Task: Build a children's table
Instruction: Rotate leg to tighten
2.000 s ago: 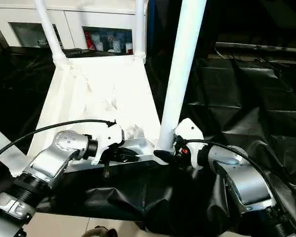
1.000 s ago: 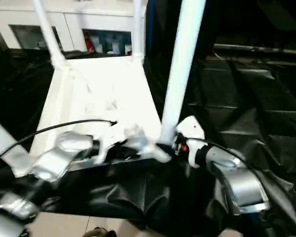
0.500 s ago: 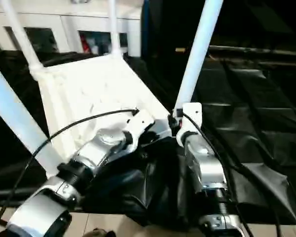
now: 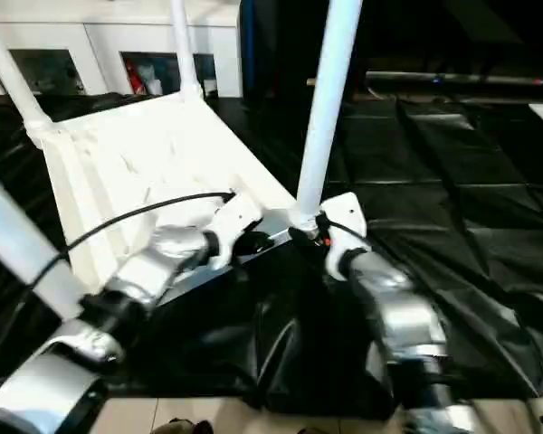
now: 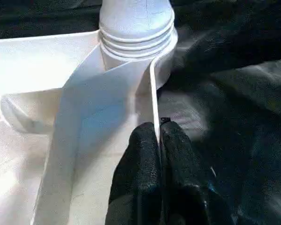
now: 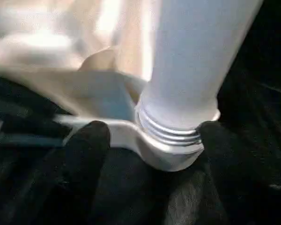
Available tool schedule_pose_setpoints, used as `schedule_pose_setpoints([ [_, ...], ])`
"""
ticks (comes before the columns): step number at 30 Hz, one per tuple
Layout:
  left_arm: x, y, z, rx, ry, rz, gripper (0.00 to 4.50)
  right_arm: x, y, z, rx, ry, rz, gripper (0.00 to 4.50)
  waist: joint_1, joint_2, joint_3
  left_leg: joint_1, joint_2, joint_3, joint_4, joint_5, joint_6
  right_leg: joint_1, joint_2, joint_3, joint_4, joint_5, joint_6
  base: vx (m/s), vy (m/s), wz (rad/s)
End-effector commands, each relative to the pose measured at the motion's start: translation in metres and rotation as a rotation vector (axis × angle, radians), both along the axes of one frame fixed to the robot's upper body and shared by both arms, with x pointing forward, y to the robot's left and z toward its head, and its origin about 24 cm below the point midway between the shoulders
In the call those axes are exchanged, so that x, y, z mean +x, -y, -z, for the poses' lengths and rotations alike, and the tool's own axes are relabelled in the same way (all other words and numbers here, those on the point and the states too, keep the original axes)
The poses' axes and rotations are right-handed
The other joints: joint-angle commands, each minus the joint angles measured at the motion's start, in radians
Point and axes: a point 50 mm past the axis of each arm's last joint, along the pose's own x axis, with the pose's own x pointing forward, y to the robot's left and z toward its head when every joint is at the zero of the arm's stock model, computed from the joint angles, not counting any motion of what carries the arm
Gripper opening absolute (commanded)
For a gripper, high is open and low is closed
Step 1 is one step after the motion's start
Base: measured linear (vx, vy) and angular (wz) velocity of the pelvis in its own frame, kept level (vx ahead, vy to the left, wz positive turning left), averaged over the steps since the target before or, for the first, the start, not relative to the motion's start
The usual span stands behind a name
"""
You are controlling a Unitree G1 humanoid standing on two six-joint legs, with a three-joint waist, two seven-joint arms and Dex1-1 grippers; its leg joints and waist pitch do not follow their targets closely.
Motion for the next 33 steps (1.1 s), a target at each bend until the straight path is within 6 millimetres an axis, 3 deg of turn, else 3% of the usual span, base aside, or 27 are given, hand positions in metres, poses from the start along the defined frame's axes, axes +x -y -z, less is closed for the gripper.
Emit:
schedule_pose_setpoints([
  [1, -0.011, 0.005, -0.01, -0.054, 0.028, 0.171, 0.0, -0.008, 0.003, -0.005, -0.013, -0.03, -0.087, 3.73, 0.009, -0.015, -0.071, 0.019, 0.09, -0.043, -0.055, -0.088, 0.126, 0.045, -0.08, 0.046, -0.043, -0.016, -0.26, 0.0, 0.0, 0.0],
  [3, -0.018, 0.001, -0.01, -0.036, 0.012, 0.256, 0.0, -0.013, 0.008, -0.01, -0.035, -0.038, -0.134, 3.87, 0.017, -0.012, -0.076, 0.022, 0.091, -0.039, -0.049, -0.048, 0.161, 0.042, -0.077, 0.044, -0.032, 0.067, -0.292, 0.0, 0.0, 0.0],
  [4, -0.022, -0.002, -0.01, -0.026, 0.002, 0.291, 0.0, -0.014, 0.01, -0.012, -0.055, -0.035, -0.143, 4.03, 0.023, -0.011, -0.073, 0.02, 0.088, -0.035, -0.045, -0.053, 0.17, 0.037, -0.077, 0.044, -0.032, 0.071, -0.298, 0.0, 0.0, 0.0],
  [6, -0.027, -0.006, -0.011, -0.016, -0.016, 0.336, 0.0, -0.016, 0.012, -0.015, -0.075, -0.035, -0.154, 4.09, 0.032, -0.005, -0.071, 0.026, 0.094, -0.035, -0.048, -0.088, 0.159, 0.035, -0.076, 0.041, -0.035, 0.017, -0.298, 0.0, 0.0, 0.0],
  [8, -0.03, -0.01, -0.011, -0.001, -0.022, 0.369, 0.0, -0.018, 0.013, -0.018, -0.087, -0.04, -0.172, 4.28, 0.033, -0.002, -0.069, 0.03, 0.099, -0.039, -0.055, -0.128, 0.13, 0.033, -0.073, 0.038, -0.037, -0.043, -0.29, 0.0, 0.0, 0.0],
  [9, -0.032, -0.012, -0.011, 0.003, -0.027, 0.381, 0.0, -0.02, 0.013, -0.019, -0.09, -0.046, -0.183, 4.4, 0.034, -0.001, -0.067, 0.033, 0.1, -0.038, -0.059, -0.165, 0.1, 0.031, -0.074, 0.041, -0.041, -0.082, -0.281, 0.0, 0.0, 0.0],
  [15, -0.036, -0.019, -0.012, 0.013, -0.038, 0.403, 0.0, -0.03, 0.007, -0.013, -0.097, -0.104, -0.276, 4.4, 0.033, -0.007, -0.062, 0.033, 0.097, -0.039, -0.067, -0.247, 0.034, 0.03, -0.08, 0.045, -0.052, -0.189, -0.245, 0.0, 0.0, 0.0],
  [24, -0.038, -0.021, -0.013, 0.015, -0.044, 0.41, 0.0, -0.026, 0.003, -0.011, -0.075, -0.114, -0.273, 4.4, 0.034, -0.009, -0.066, 0.027, 0.094, -0.04, -0.059, -0.202, 0.048, 0.032, -0.081, 0.044, -0.046, -0.169, -0.244, 0.0, 0.0, 0.0],
  [33, -0.038, -0.022, -0.014, 0.021, -0.044, 0.404, 0.0, -0.025, 0.003, -0.008, -0.068, -0.123, -0.268, 3.63, 0.031, -0.008, -0.068, 0.028, 0.092, -0.04, -0.057, -0.209, 0.043, 0.033, -0.08, 0.044, -0.044, -0.166, -0.247, 0.0, 0.0, 0.0],
])
